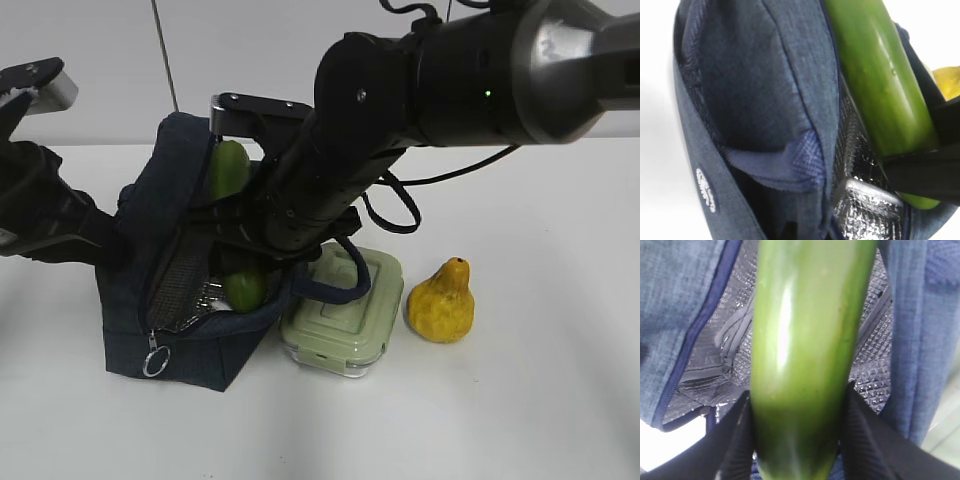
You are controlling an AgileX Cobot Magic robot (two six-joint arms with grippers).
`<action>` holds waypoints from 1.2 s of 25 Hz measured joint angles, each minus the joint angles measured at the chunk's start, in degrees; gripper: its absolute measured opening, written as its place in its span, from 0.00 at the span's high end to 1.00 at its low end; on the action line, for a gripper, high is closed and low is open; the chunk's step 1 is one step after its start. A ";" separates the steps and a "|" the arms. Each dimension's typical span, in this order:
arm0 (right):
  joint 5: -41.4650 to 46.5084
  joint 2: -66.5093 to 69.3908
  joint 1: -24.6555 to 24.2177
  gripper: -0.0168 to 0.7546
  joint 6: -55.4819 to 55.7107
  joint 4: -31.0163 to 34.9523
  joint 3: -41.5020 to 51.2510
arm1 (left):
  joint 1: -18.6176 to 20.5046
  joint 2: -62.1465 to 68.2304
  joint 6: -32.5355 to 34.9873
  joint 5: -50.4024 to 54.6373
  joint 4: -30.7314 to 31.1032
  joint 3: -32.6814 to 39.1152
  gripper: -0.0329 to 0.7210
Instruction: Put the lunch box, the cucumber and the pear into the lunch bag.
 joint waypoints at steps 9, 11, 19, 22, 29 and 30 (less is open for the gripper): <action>0.76 0.91 0.00 0.51 -0.11 -0.22 -0.48 | 0.00 0.00 0.00 0.00 0.00 0.00 0.95; 0.76 0.91 0.00 0.47 -0.11 -0.22 -1.32 | 0.00 0.00 0.00 0.00 0.00 0.00 0.95; 0.94 0.91 0.00 0.41 -1.19 -0.22 -2.97 | 0.00 0.00 0.00 -0.19 0.00 0.00 0.95; 0.94 0.91 0.00 0.41 -1.61 -0.22 -2.97 | 0.00 0.00 0.00 -0.25 0.00 0.00 0.95; 1.04 0.91 0.00 0.40 -7.06 2.89 -4.24 | 0.00 0.00 0.00 -0.25 0.04 0.00 0.95; 1.04 0.68 0.00 0.40 -7.39 3.02 -4.71 | 0.00 0.00 0.00 -0.25 0.04 0.00 0.95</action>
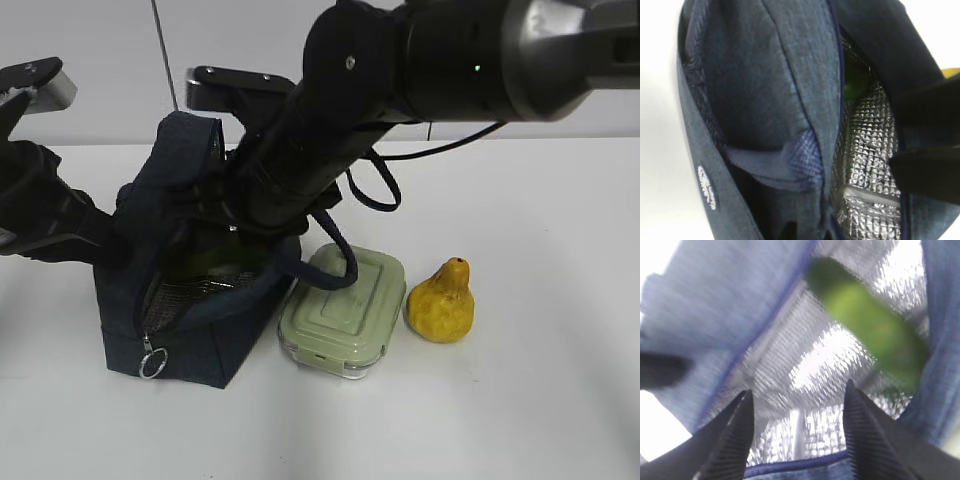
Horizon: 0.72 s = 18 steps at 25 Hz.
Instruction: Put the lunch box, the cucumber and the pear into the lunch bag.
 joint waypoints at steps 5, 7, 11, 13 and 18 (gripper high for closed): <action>1.09 -2.15 0.00 0.40 -4.61 1.56 -4.75 | 0.00 0.00 0.00 -0.23 0.03 0.00 0.95; 1.96 -2.46 0.00 0.40 -5.54 1.68 -6.68 | 0.00 0.00 0.00 -0.23 0.07 0.00 0.95; 3.66 -3.20 0.00 0.40 -5.91 -1.67 -7.98 | 0.00 0.00 0.00 -0.29 0.19 0.00 0.95; 5.36 -3.73 0.00 0.40 -3.33 -6.77 -8.06 | 0.00 0.00 0.00 -0.29 0.24 0.00 0.95; 11.82 -4.46 0.00 0.40 5.13 -21.30 -8.06 | 0.00 0.00 0.00 -0.29 0.24 0.00 0.95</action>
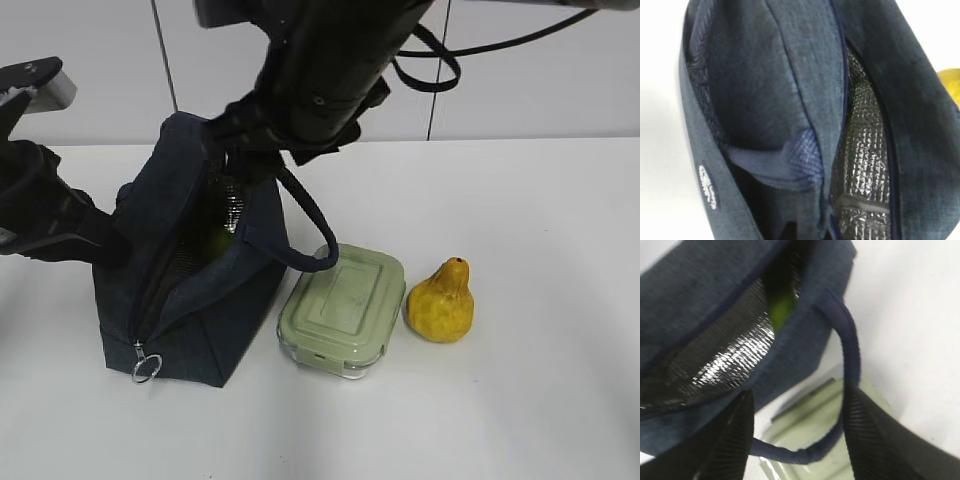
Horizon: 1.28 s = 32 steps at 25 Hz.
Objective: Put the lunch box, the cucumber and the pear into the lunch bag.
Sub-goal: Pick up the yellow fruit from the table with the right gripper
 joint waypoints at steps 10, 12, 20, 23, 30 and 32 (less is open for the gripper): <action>12.87 -0.15 -7.97 0.40 0.25 -2.81 -0.30 | 0.00 0.00 0.00 -0.06 0.11 0.00 0.95; 15.78 -0.25 -10.34 0.40 -0.74 -2.08 -0.30 | 0.00 0.00 0.00 -0.06 0.11 0.00 0.95; 22.65 -0.25 -15.75 0.40 -4.40 -1.66 -0.30 | 0.00 0.00 0.00 -0.06 0.16 0.00 0.95; 22.65 1.00 -16.35 0.40 -5.16 -2.20 0.43 | 0.00 0.00 0.00 0.04 0.16 0.00 0.95; 22.65 4.97 -16.80 0.40 -6.56 -2.56 3.03 | 0.00 0.00 0.00 0.52 0.21 0.00 0.95; 22.65 5.76 -16.92 0.40 -6.87 -2.56 3.12 | 0.00 0.00 0.00 0.52 0.21 0.00 0.95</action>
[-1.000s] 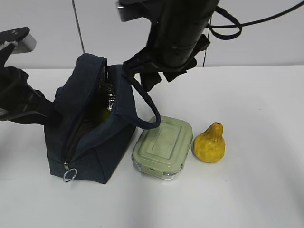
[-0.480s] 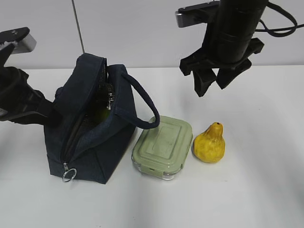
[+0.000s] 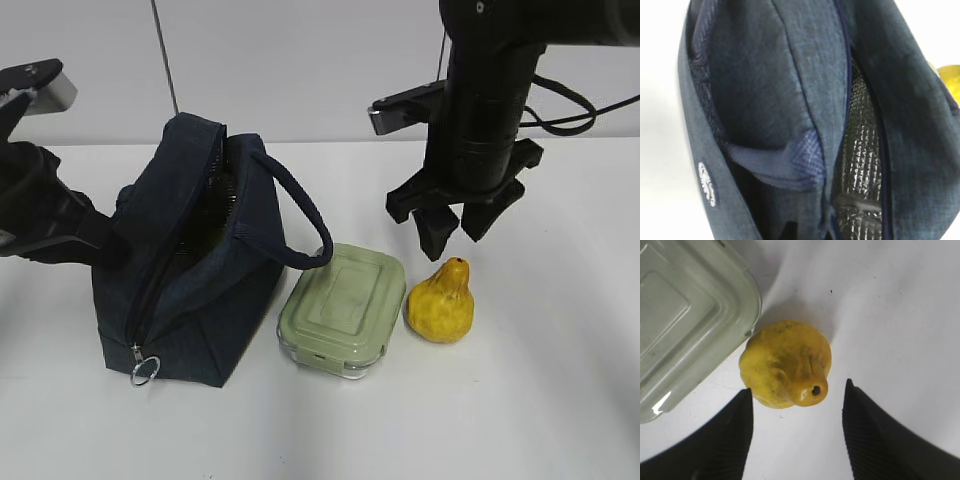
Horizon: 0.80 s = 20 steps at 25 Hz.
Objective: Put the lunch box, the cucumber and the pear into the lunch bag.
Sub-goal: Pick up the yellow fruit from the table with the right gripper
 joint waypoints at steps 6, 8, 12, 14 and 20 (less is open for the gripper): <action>0.00 0.60 -2.84 0.40 -1.65 2.30 0.00 | 0.00 0.00 0.00 0.07 0.02 0.00 0.95; 0.00 0.72 -4.74 0.37 -3.05 5.46 0.00 | 0.00 0.00 0.00 0.14 0.14 0.00 0.95; -0.10 0.82 -6.83 0.36 -5.69 9.60 0.00 | 0.00 0.00 0.00 0.14 0.14 0.00 0.95; -0.10 0.91 -7.04 0.36 -6.29 10.23 0.00 | 0.00 0.00 0.00 0.14 0.19 0.00 0.95; -0.21 3.23 -7.26 0.36 -7.77 12.33 0.00 | 0.00 0.00 0.00 0.14 0.19 0.00 0.95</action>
